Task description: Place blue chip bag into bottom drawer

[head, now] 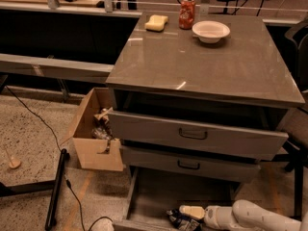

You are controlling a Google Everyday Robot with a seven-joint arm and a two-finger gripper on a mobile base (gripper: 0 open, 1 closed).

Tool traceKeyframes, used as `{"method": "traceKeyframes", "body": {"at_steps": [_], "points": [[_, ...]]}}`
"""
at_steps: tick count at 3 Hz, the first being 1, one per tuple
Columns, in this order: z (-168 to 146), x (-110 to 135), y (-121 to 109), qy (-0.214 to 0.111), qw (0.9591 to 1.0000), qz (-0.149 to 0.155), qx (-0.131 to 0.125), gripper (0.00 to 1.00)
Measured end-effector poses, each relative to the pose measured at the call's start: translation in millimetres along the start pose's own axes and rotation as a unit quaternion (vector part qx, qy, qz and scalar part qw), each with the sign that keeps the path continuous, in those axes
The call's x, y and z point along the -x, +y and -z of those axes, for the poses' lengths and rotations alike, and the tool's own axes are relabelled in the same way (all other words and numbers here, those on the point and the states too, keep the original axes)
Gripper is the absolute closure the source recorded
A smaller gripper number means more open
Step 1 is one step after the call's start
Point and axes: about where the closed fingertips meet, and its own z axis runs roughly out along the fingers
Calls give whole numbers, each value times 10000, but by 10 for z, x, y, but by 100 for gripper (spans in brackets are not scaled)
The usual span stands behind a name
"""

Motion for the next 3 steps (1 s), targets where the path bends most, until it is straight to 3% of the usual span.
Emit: {"method": "traceKeyframes", "body": {"at_steps": [1,2,3], "points": [[359,128,49,-290,9995,9,-125,18],[864,161,-35,-576,9972,-126,-456,41],[1432,129,42,-1154,9899,-292,-773,64]]}}
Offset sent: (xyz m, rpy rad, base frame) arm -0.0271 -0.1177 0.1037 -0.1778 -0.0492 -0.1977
